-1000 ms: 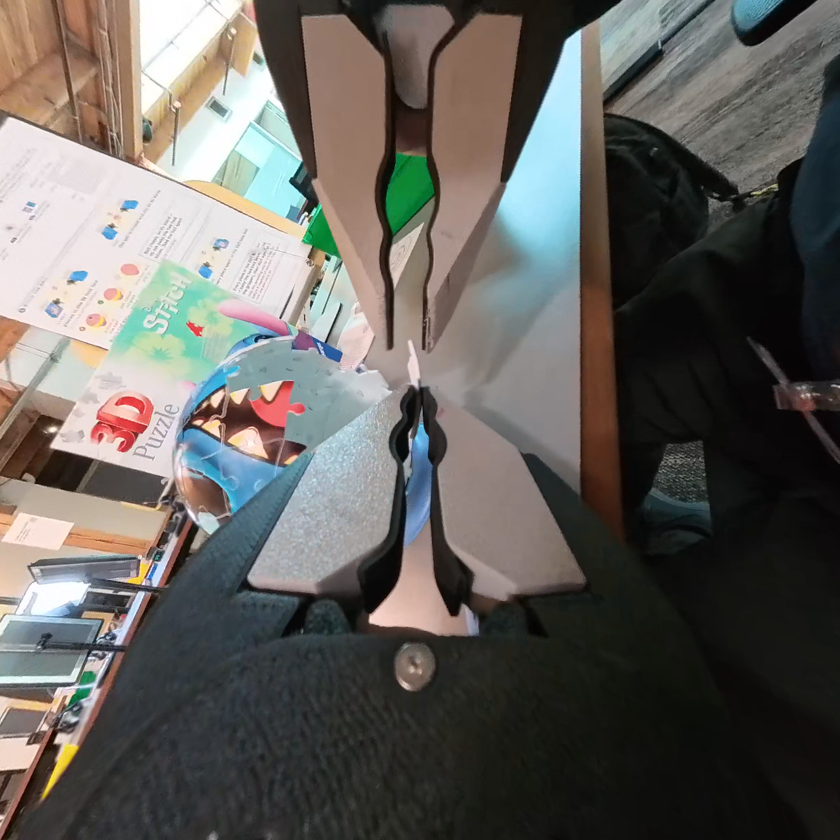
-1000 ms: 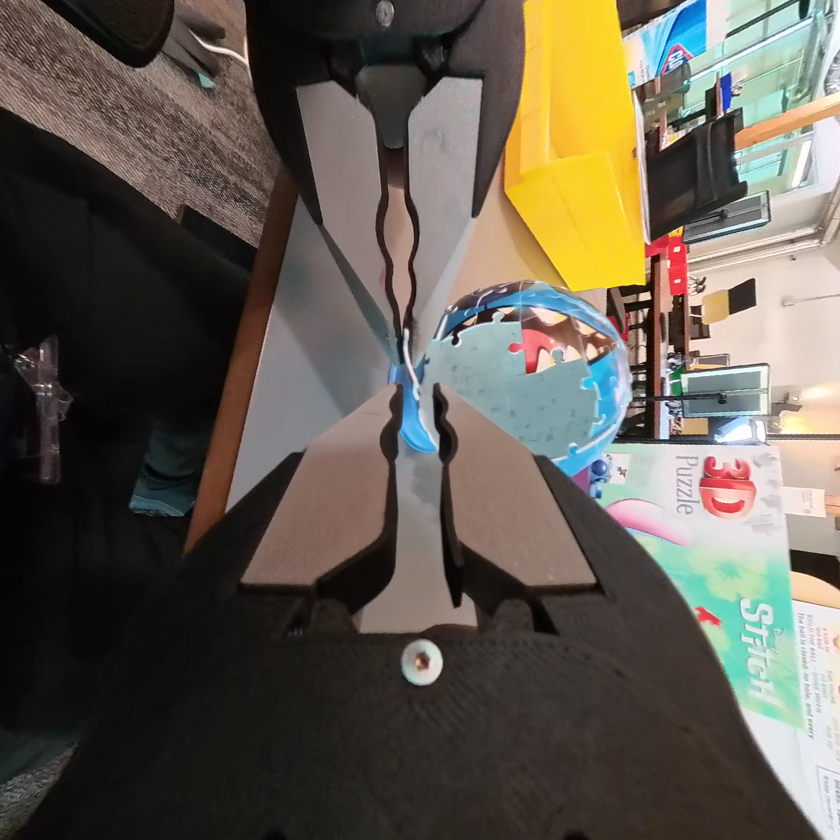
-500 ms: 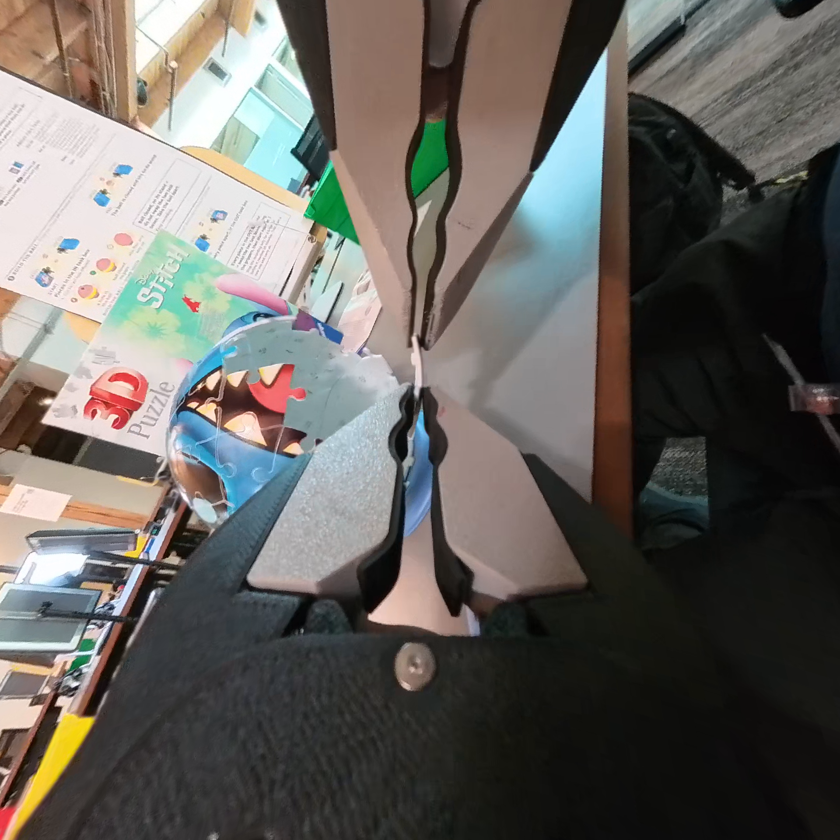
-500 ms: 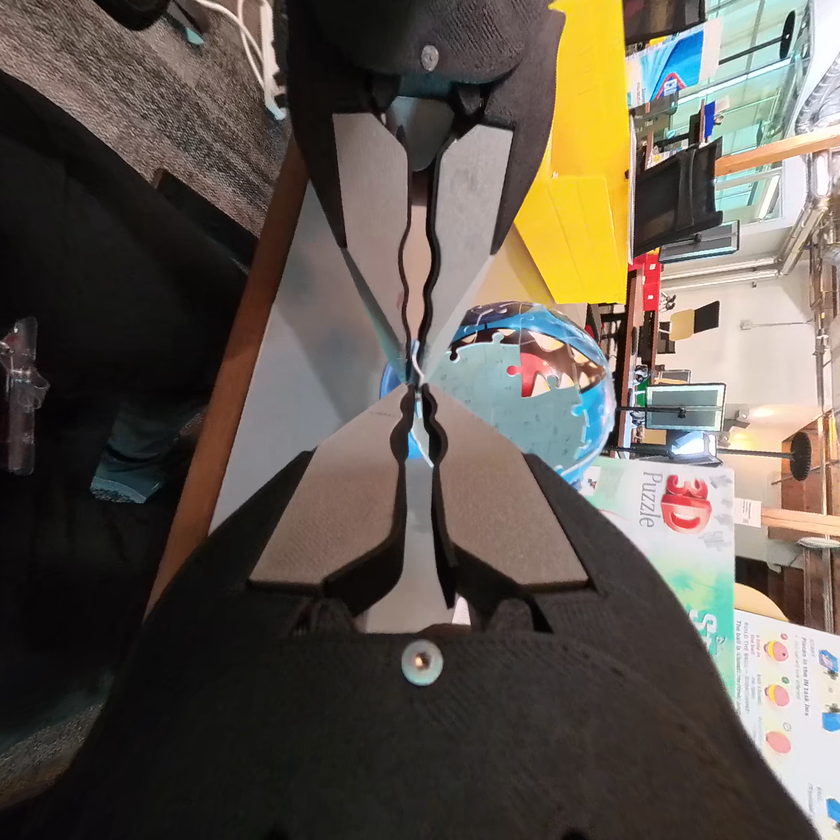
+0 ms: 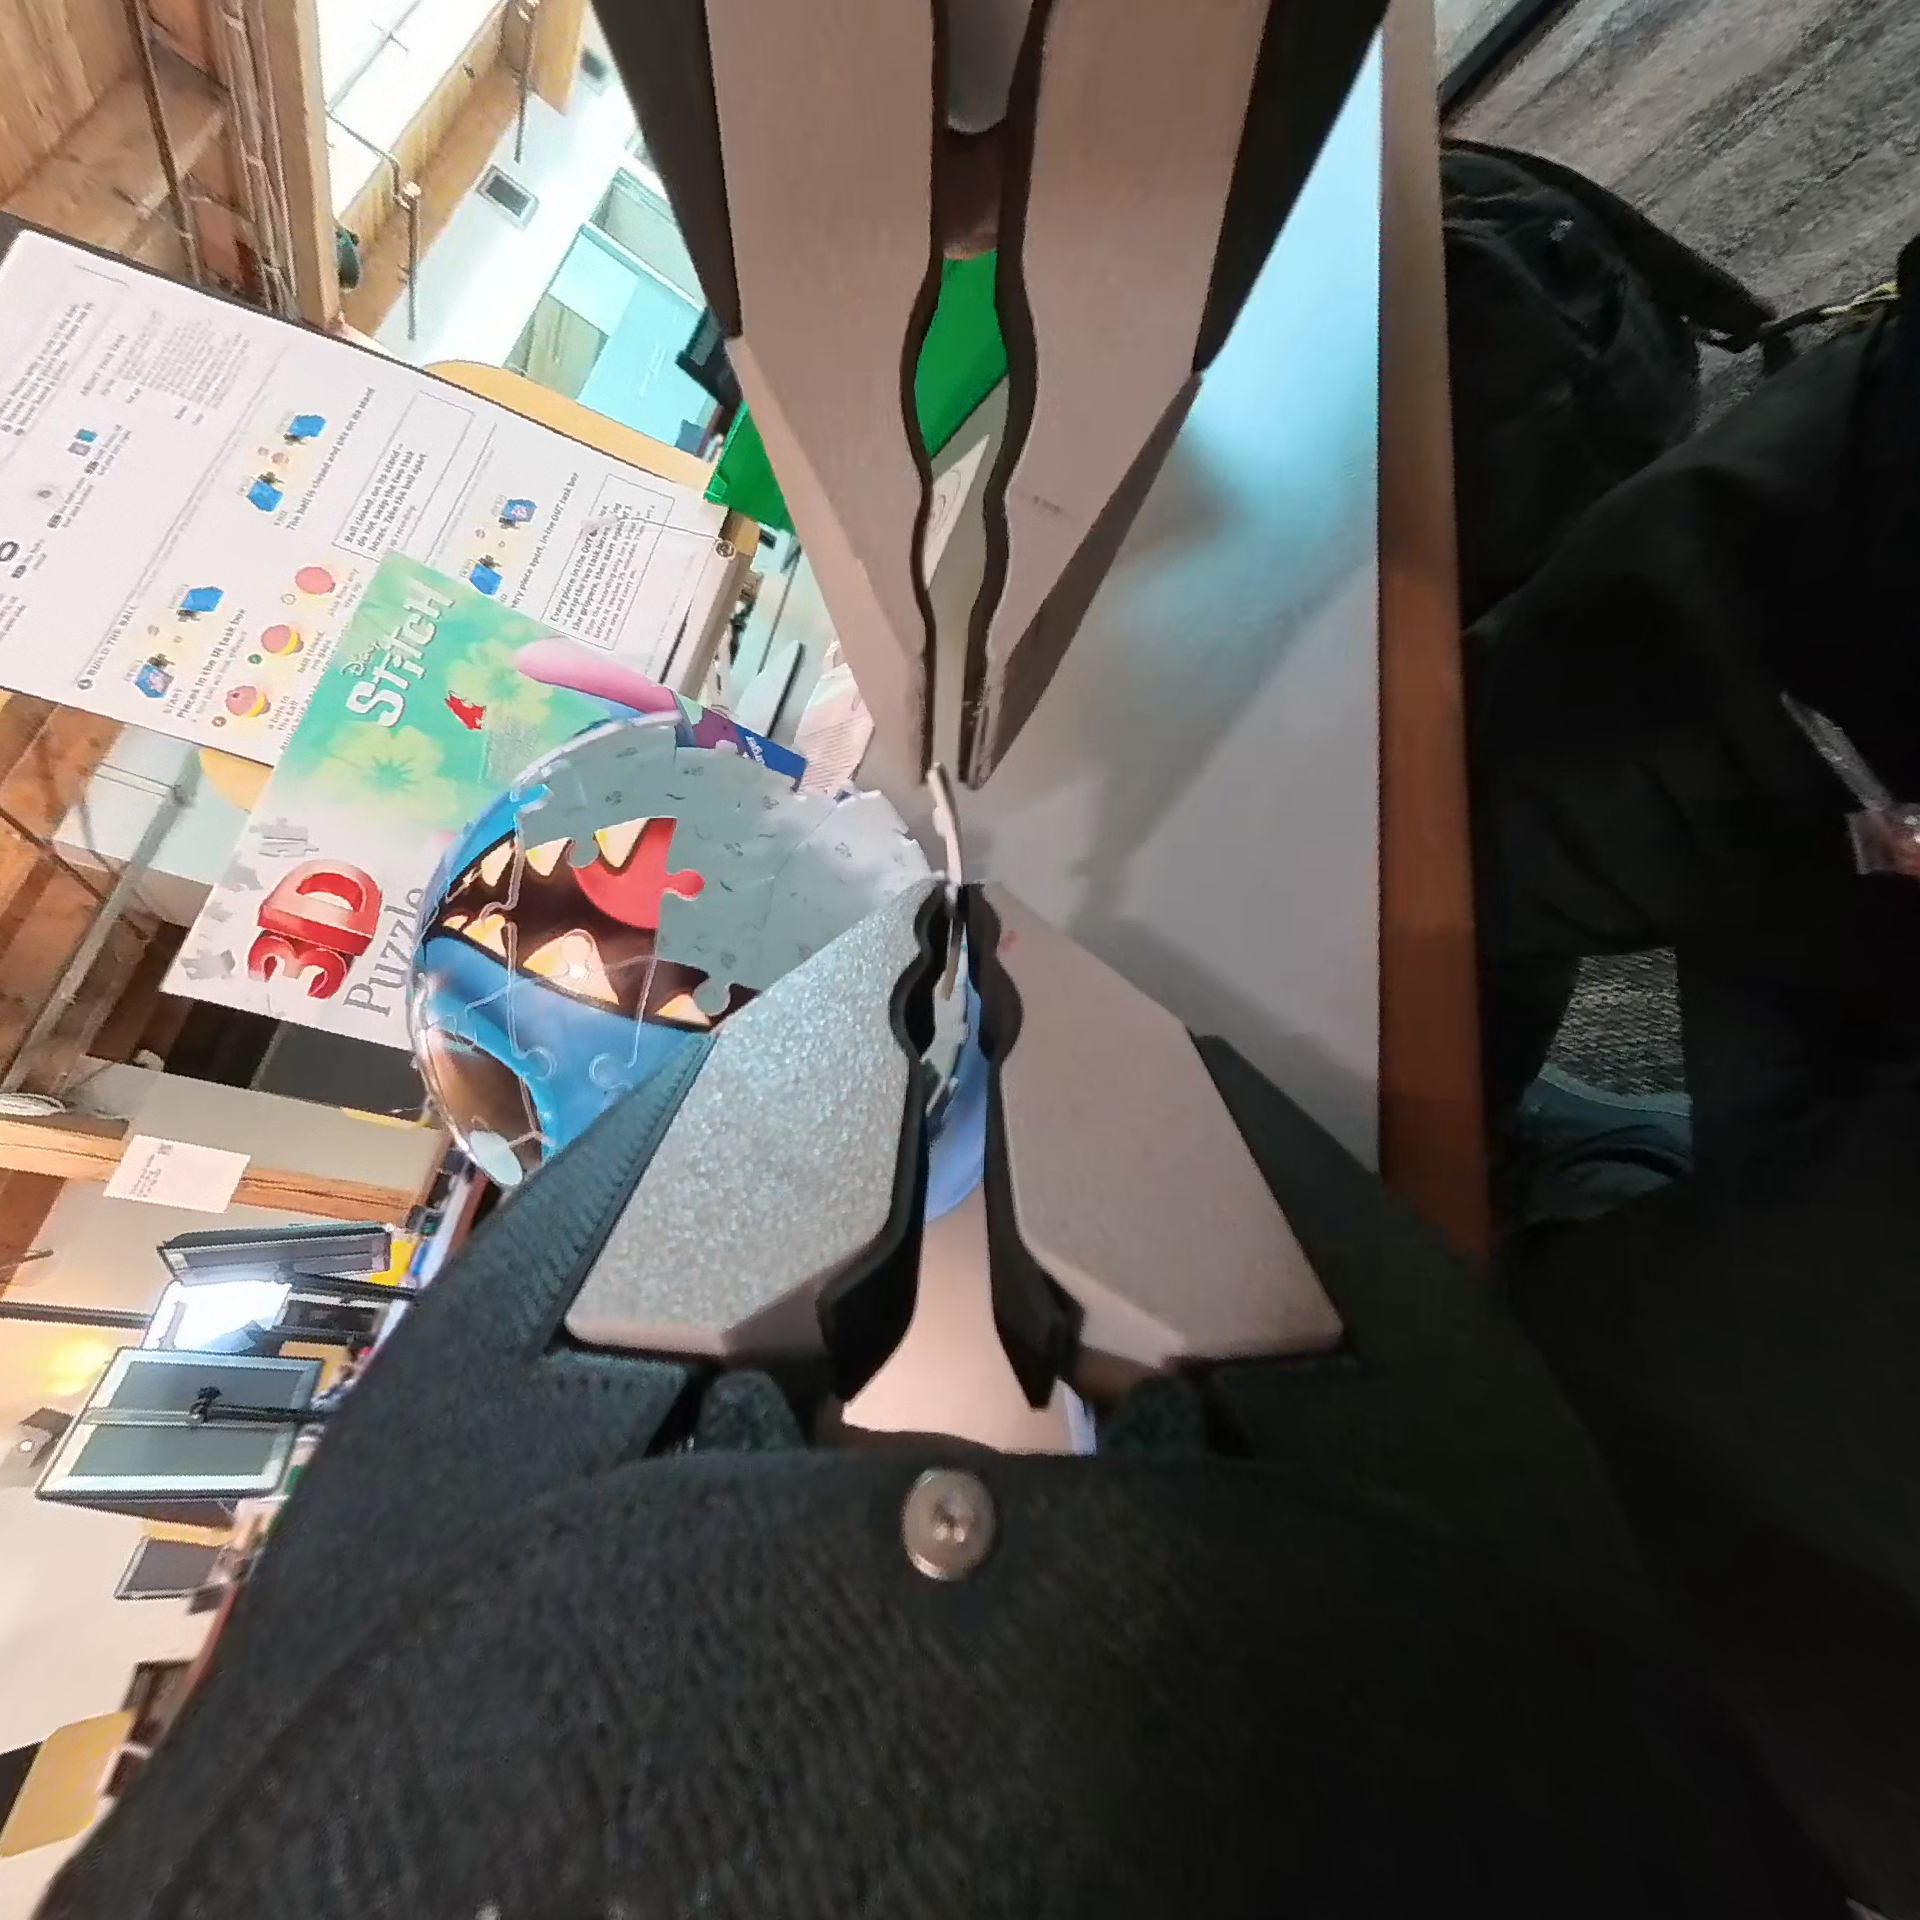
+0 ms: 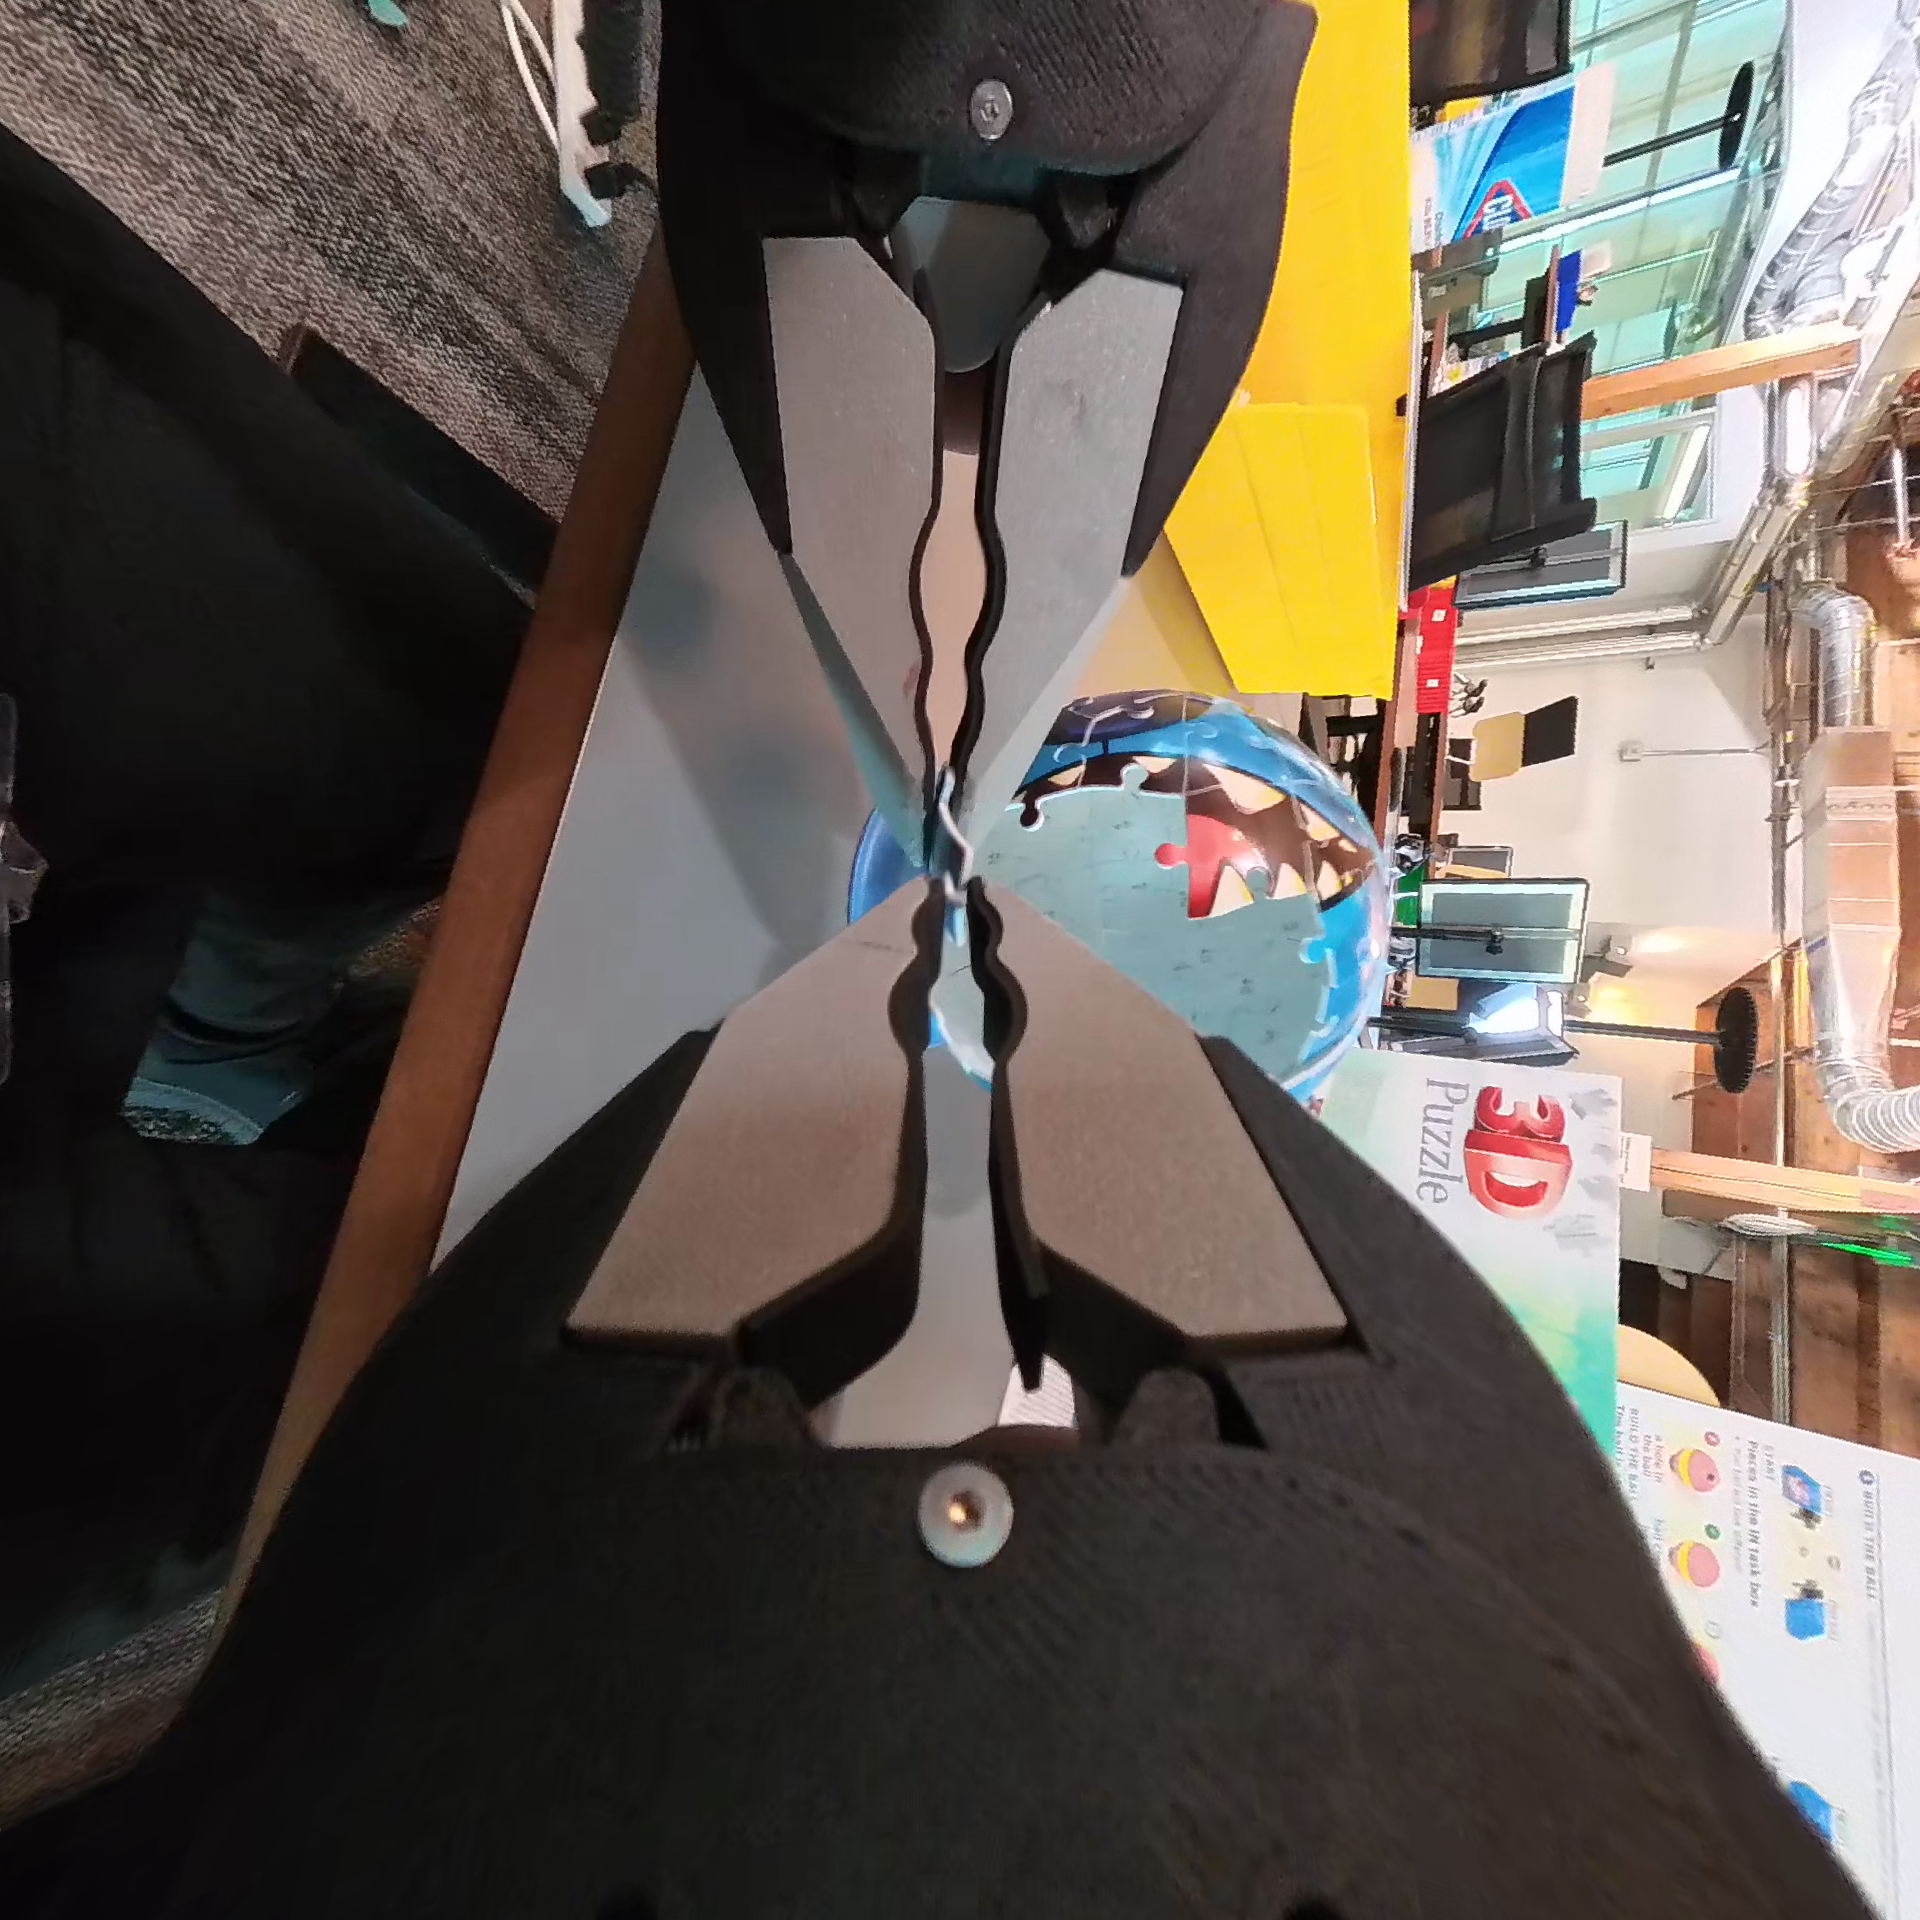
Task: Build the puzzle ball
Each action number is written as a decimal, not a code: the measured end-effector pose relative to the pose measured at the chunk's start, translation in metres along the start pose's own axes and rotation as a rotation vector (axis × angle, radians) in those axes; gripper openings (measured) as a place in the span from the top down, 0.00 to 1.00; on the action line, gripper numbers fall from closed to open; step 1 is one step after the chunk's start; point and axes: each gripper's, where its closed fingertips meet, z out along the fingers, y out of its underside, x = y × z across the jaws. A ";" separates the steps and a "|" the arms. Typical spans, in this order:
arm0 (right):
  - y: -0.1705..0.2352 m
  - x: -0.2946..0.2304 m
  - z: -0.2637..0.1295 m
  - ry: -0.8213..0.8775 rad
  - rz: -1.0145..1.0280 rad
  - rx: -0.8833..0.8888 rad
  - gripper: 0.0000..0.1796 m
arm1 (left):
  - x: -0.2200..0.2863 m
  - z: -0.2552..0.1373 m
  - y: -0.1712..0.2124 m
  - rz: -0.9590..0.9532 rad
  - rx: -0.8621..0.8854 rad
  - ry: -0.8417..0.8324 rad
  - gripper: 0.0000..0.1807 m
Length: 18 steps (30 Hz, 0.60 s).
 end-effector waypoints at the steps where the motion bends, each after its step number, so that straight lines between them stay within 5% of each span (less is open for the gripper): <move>1: 0.002 -0.001 0.000 -0.006 0.002 -0.007 0.99 | -0.001 0.000 0.001 0.015 -0.006 -0.008 1.00; 7: 0.002 -0.003 0.001 0.002 -0.038 -0.012 0.97 | -0.002 -0.001 0.008 0.224 -0.039 -0.047 1.00; 18: 0.000 -0.003 0.003 0.047 -0.104 -0.022 1.00 | -0.003 -0.002 0.004 0.253 -0.014 -0.041 1.00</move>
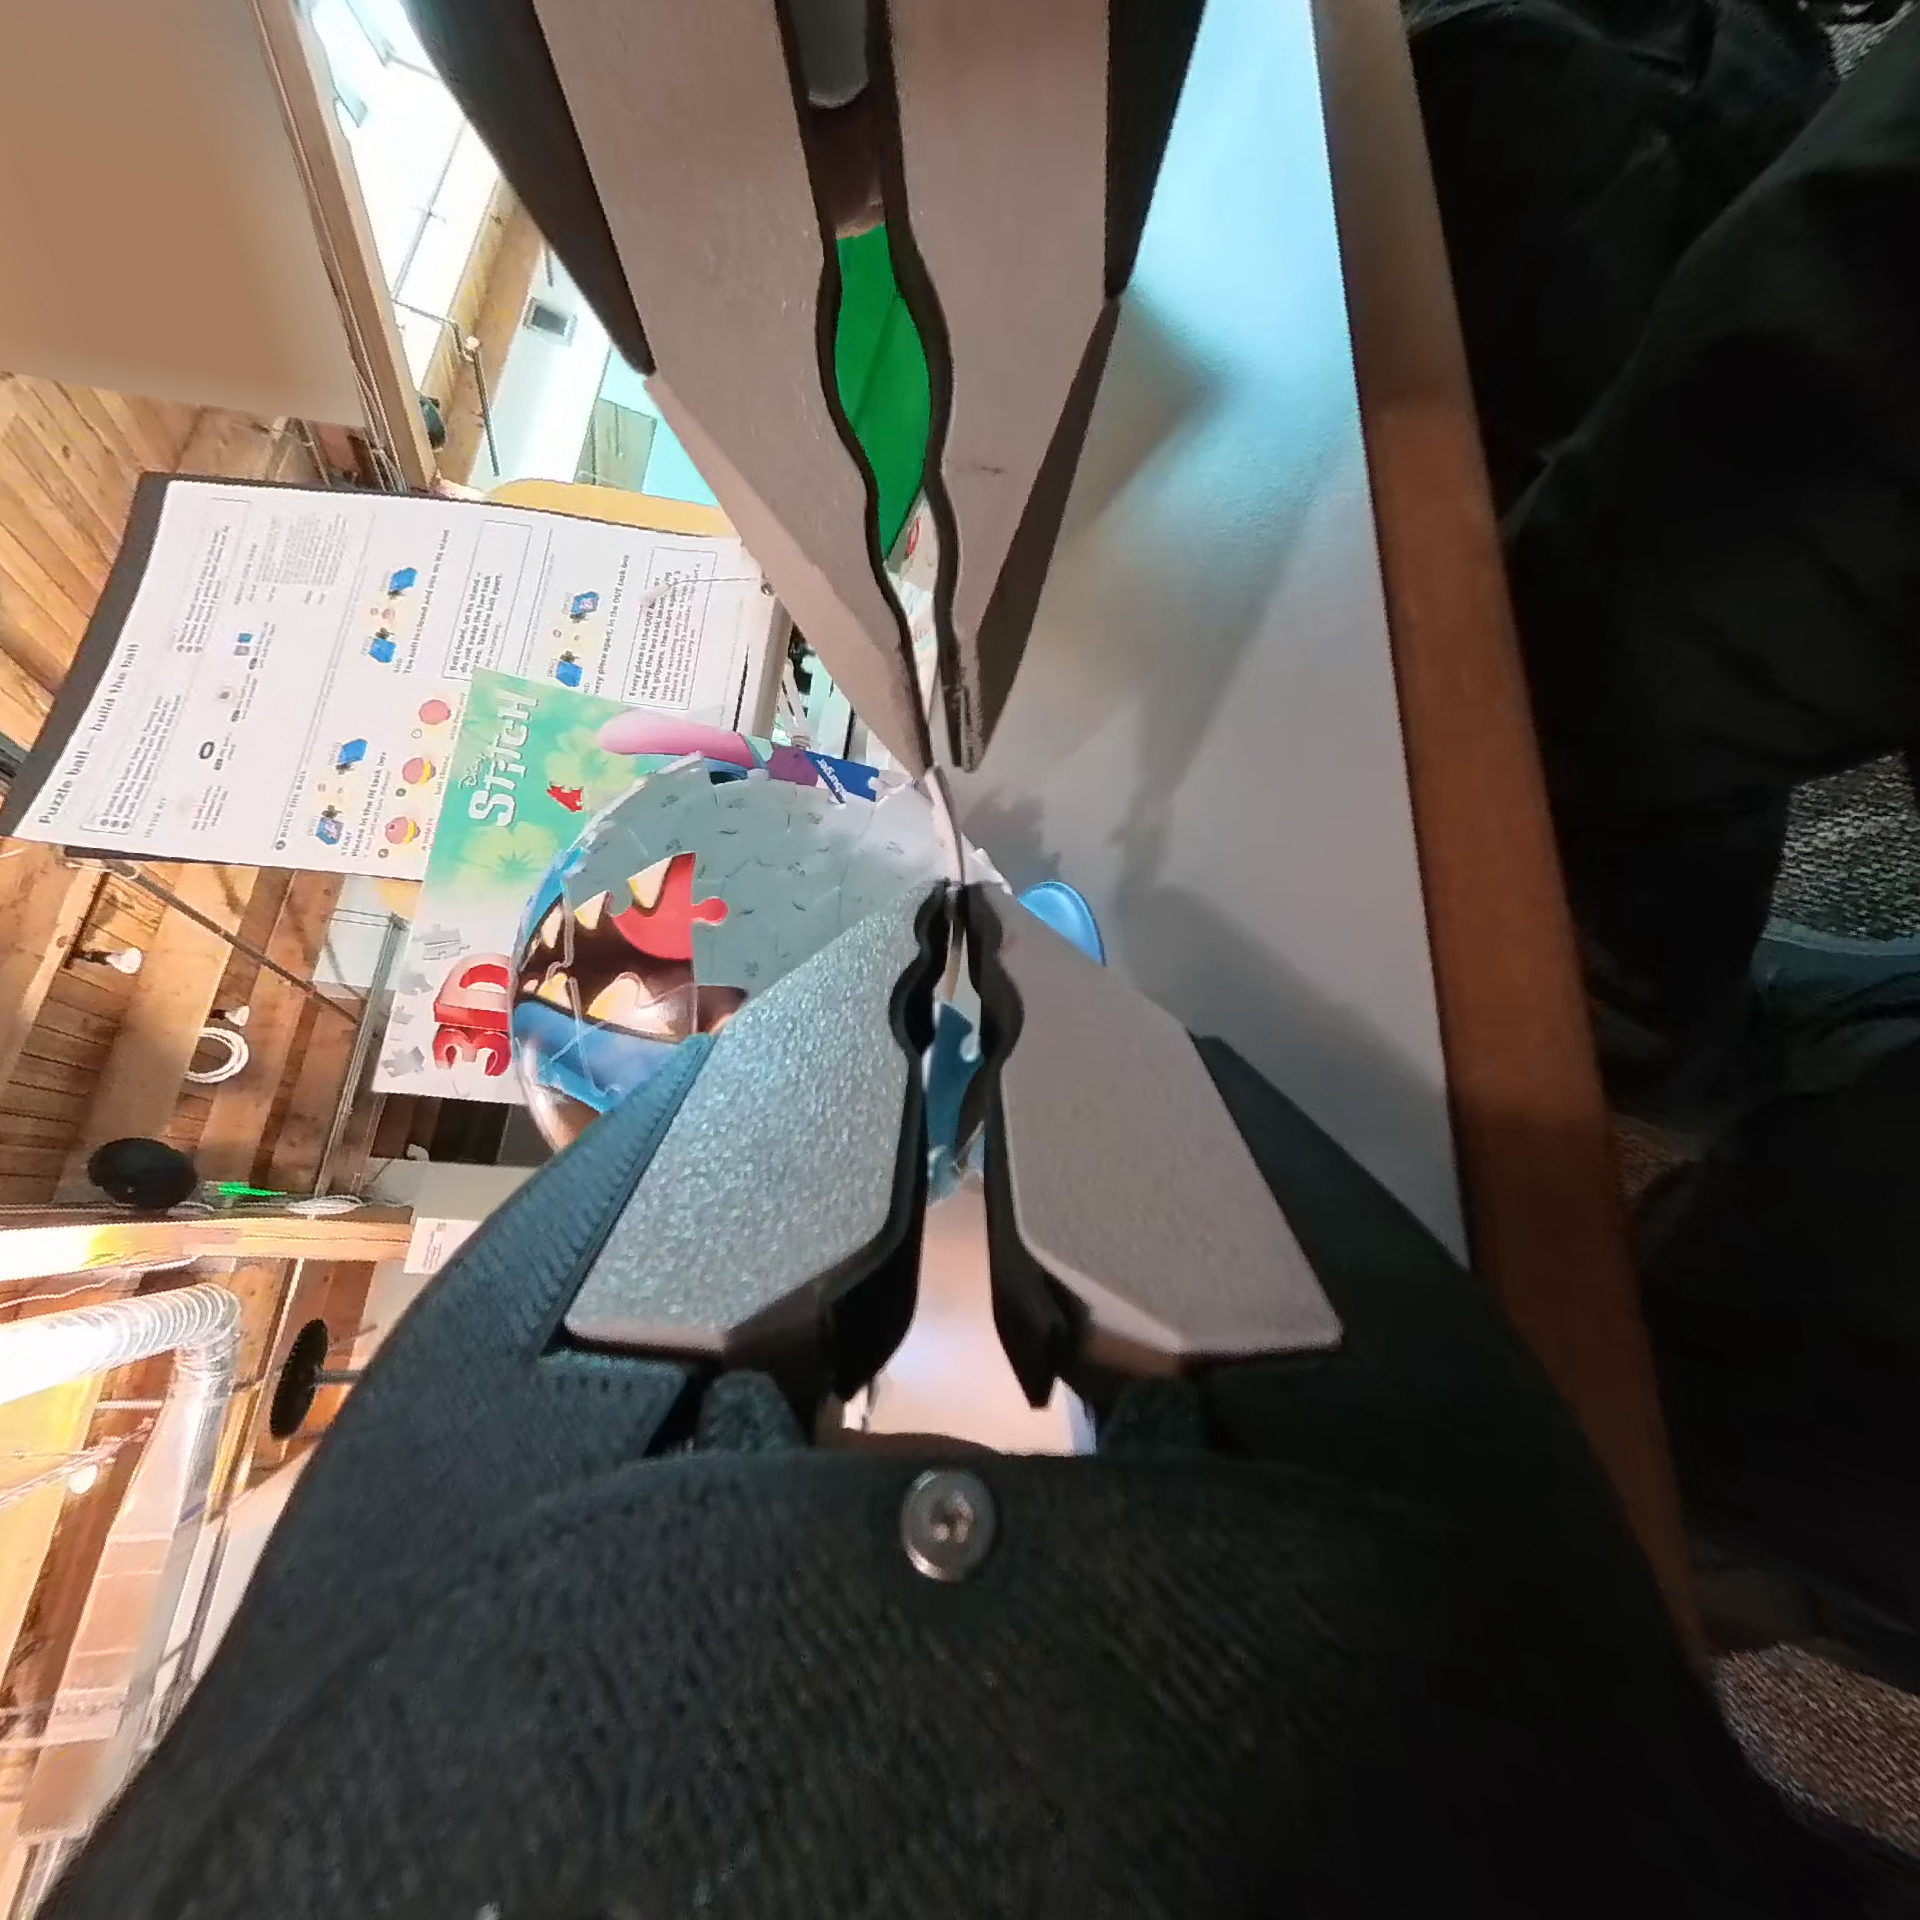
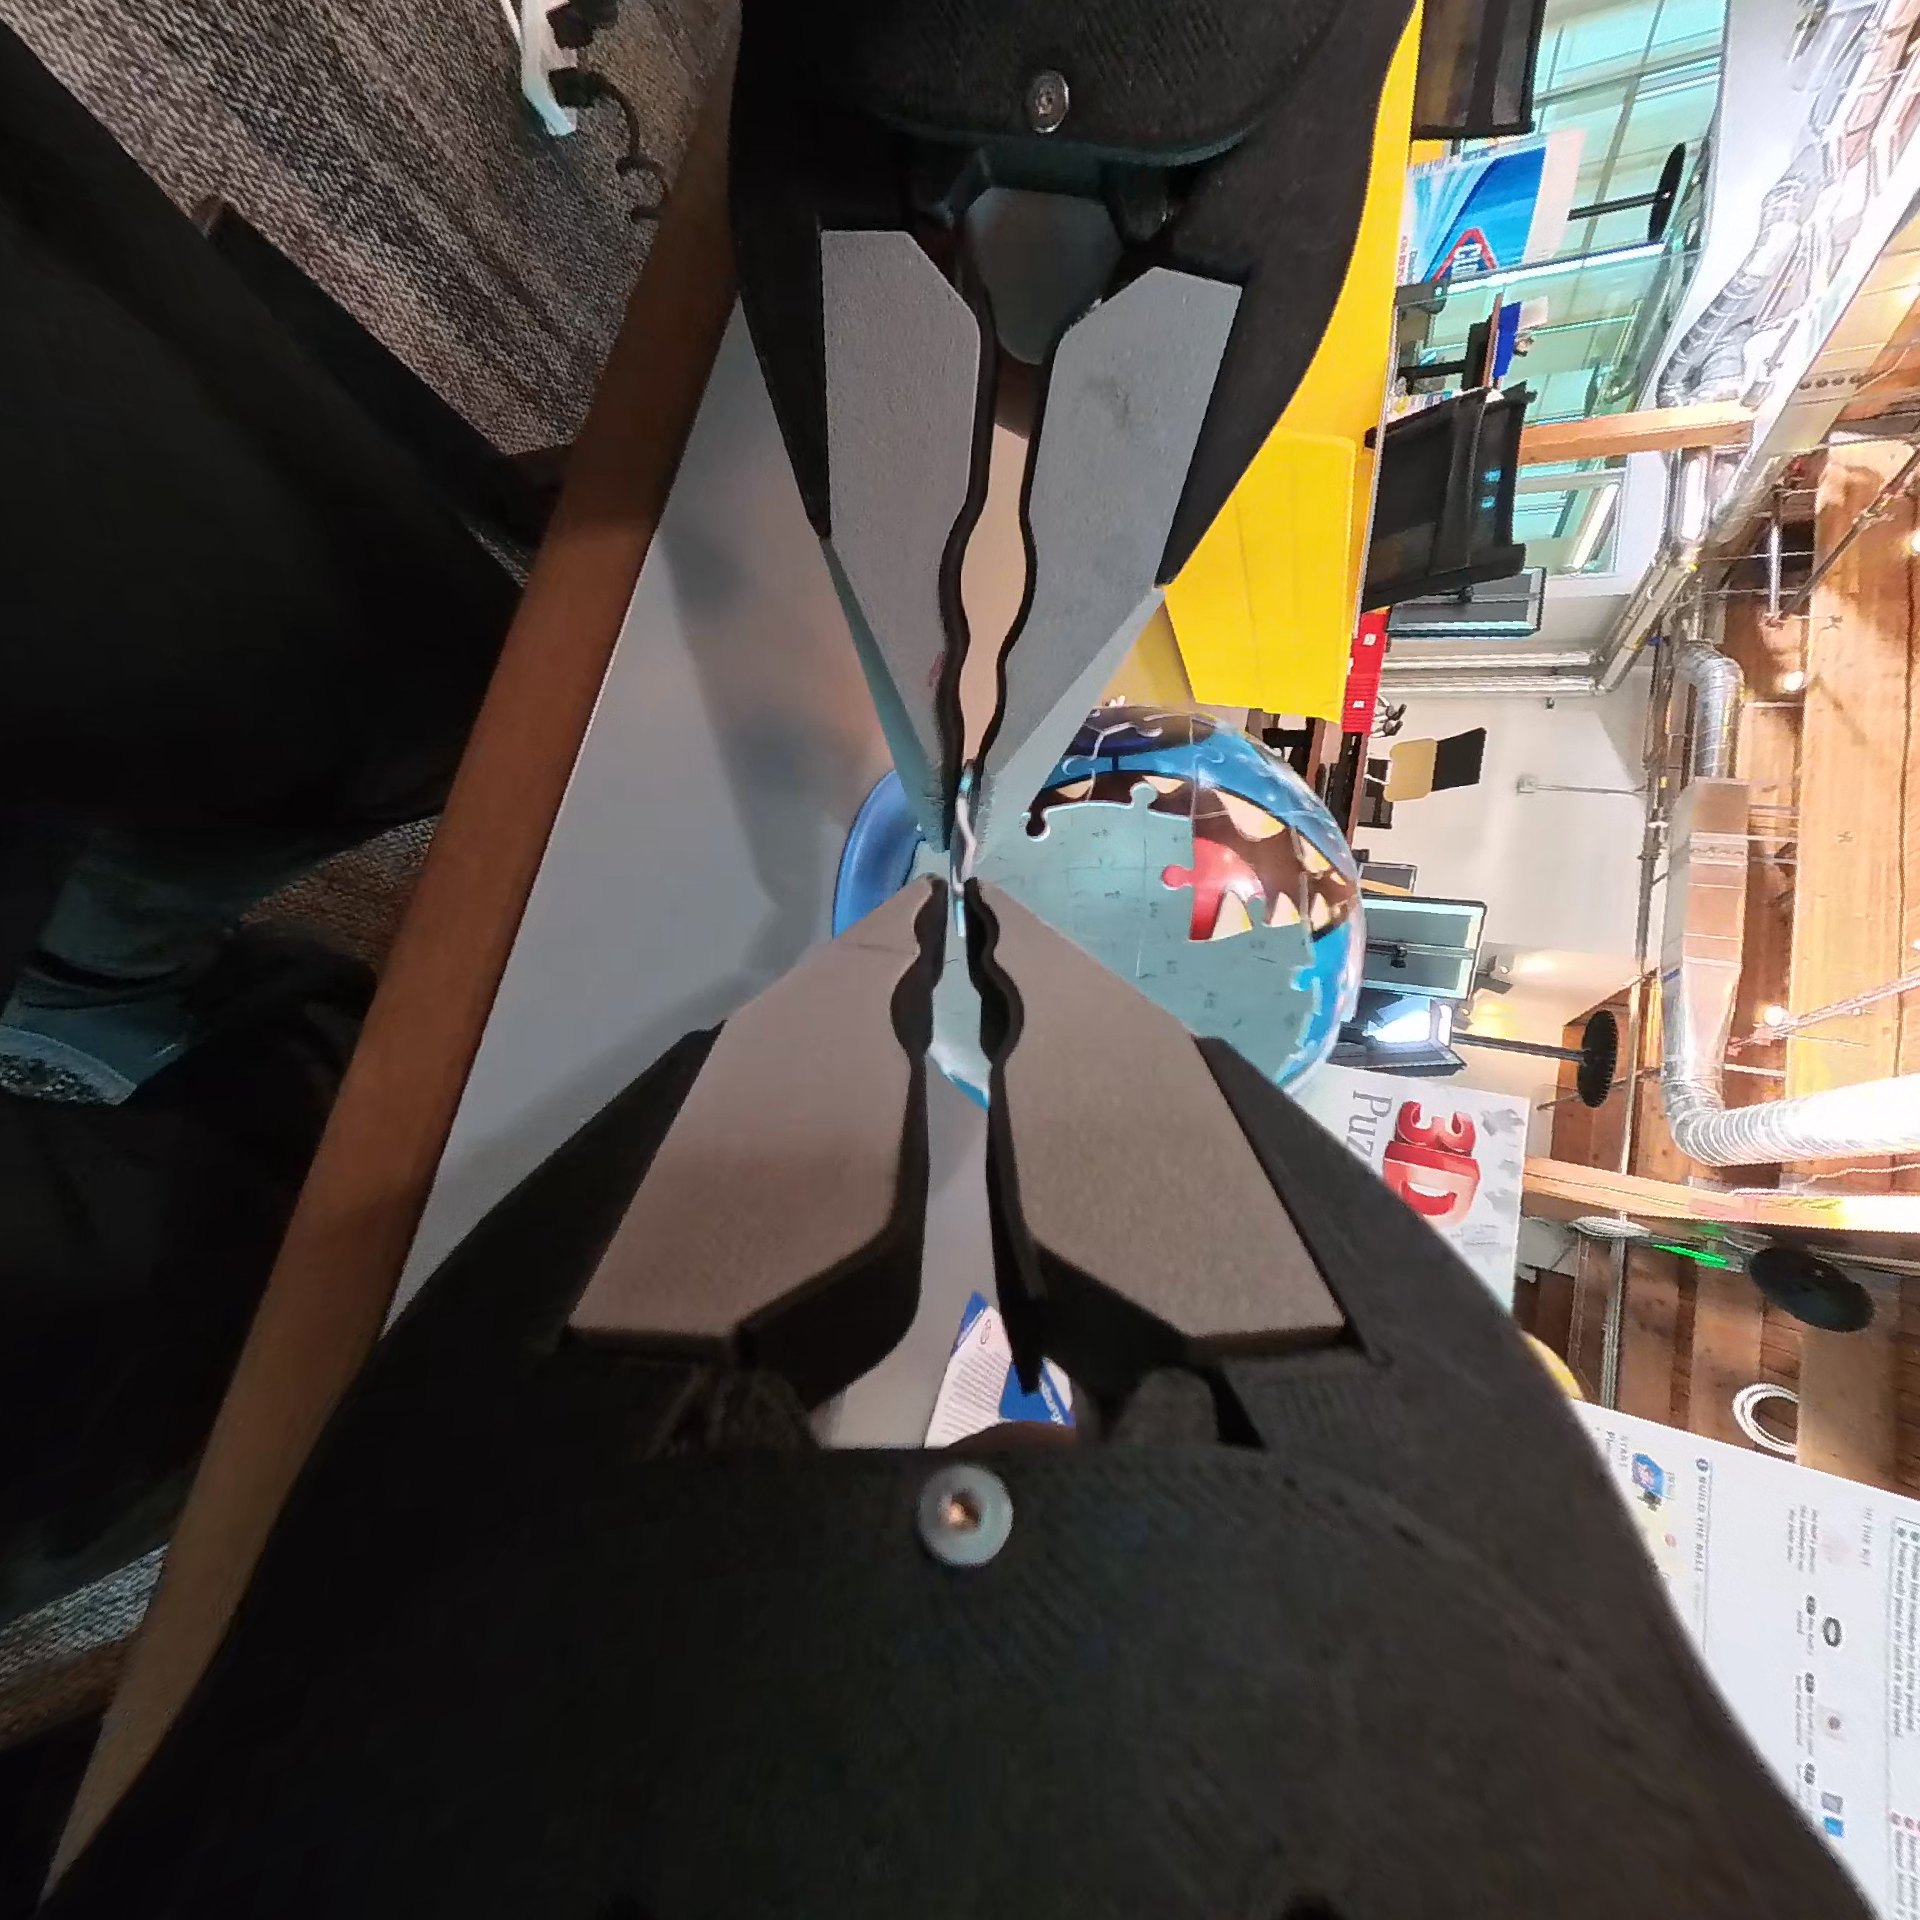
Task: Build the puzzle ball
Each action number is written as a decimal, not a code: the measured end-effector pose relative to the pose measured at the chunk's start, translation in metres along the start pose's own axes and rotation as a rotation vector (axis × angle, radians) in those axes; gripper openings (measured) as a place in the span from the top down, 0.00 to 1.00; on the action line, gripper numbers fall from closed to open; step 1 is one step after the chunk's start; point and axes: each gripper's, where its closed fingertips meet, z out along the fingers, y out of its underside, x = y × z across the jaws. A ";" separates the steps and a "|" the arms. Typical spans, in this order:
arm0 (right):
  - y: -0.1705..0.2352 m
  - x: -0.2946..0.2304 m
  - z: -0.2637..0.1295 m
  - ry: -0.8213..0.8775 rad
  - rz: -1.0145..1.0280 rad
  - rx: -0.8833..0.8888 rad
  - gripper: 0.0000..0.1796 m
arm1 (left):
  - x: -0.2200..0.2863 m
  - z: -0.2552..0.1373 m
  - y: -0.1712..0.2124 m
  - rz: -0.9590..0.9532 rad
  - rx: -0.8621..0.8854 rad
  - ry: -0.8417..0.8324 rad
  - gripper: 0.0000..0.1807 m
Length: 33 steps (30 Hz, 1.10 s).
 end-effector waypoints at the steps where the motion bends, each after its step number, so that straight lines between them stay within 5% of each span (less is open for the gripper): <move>1: 0.000 0.000 -0.001 0.002 -0.001 0.003 1.00 | -0.001 0.000 -0.001 0.001 0.006 -0.001 1.00; 7: -0.001 0.003 -0.003 0.009 0.011 0.015 0.95 | 0.001 0.000 -0.005 0.017 0.026 0.017 1.00; 33: 0.025 -0.008 0.025 0.010 0.046 -0.143 1.00 | -0.004 -0.015 0.020 -0.166 -0.126 -0.053 0.97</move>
